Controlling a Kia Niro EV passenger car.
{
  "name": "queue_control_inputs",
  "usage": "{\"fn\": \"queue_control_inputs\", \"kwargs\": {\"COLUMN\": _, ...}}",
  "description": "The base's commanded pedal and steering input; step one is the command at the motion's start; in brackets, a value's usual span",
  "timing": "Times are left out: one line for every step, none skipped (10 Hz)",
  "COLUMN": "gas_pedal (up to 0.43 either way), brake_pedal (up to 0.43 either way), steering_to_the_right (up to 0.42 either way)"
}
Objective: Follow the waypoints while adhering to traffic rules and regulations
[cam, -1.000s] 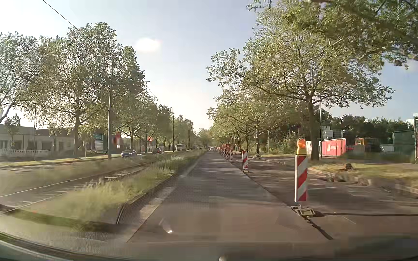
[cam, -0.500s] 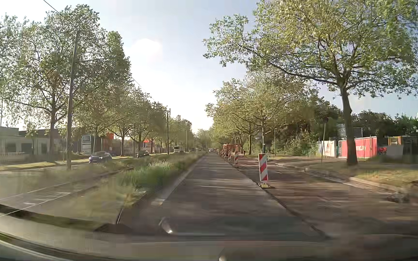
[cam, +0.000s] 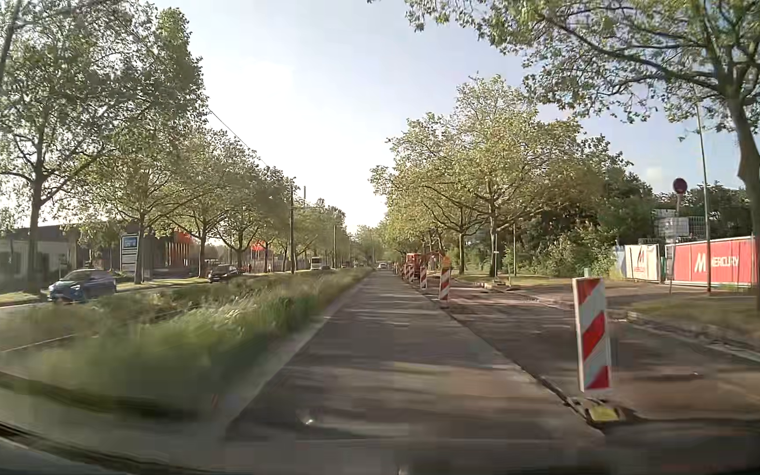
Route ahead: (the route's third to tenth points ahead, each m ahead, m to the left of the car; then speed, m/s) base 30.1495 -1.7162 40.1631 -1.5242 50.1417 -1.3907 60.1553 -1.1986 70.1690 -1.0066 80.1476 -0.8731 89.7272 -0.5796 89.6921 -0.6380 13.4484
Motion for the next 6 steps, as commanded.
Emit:
{"fn": "queue_control_inputs", "kwargs": {"gas_pedal": 0.118, "brake_pedal": 0.0, "steering_to_the_right": 0.002}}
{"fn": "queue_control_inputs", "kwargs": {"gas_pedal": 0.118, "brake_pedal": 0.0, "steering_to_the_right": 0.002}}
{"fn": "queue_control_inputs", "kwargs": {"gas_pedal": 0.118, "brake_pedal": 0.0, "steering_to_the_right": 0.001}}
{"fn": "queue_control_inputs", "kwargs": {"gas_pedal": 0.11, "brake_pedal": 0.0, "steering_to_the_right": 0.001}}
{"fn": "queue_control_inputs", "kwargs": {"gas_pedal": 0.098, "brake_pedal": 0.0, "steering_to_the_right": 0.001}}
{"fn": "queue_control_inputs", "kwargs": {"gas_pedal": 0.067, "brake_pedal": 0.0, "steering_to_the_right": 0.001}}
